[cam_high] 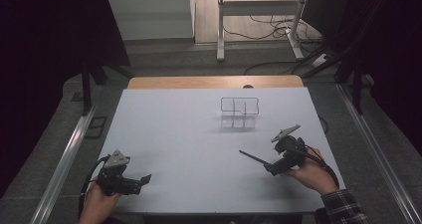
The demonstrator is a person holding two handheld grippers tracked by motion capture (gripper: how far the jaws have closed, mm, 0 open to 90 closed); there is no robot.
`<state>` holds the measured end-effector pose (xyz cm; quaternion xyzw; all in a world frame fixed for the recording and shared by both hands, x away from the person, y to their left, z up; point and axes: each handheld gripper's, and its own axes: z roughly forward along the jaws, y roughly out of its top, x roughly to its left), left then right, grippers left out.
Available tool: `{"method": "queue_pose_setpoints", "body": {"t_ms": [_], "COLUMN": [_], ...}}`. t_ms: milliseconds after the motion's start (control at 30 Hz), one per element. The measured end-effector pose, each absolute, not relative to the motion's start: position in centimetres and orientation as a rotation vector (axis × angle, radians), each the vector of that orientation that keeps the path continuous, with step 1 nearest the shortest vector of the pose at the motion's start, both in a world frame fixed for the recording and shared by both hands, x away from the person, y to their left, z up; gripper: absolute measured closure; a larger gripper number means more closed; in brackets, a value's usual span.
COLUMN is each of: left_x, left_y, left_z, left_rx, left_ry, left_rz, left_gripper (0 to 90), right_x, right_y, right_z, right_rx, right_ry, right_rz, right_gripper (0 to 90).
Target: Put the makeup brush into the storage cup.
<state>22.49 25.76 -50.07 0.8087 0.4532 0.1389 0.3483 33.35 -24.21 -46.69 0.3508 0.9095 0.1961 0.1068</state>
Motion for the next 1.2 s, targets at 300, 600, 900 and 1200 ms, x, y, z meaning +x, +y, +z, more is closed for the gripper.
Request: {"method": "queue_pose_setpoints", "body": {"t_ms": [300,600,900,1200], "left_x": [22.5,22.5,22.5,22.5], "left_y": [25.7,25.7,25.6,25.6], "left_z": [-50.1,-50.1,-50.1,-50.1], "left_rx": [2.104,2.104,2.108,2.1], "left_ry": [1.171,1.169,1.166,1.172], "left_rz": [0.359,0.358,0.359,0.341], "left_gripper": [0.0,0.0,0.0,0.0], "right_x": [34.2,34.8,35.0,34.9], "right_y": [-22.5,-21.0,-21.3,-21.2], "right_z": [-46.8,-47.0,-47.9,-49.5], "right_rx": [1.002,0.972,0.977,0.951], "right_ry": [2.71,2.738,2.75,2.799], "right_rz": [0.561,0.552,0.542,0.488], "right_gripper": [0.0,0.4,4.7,14.8]}}
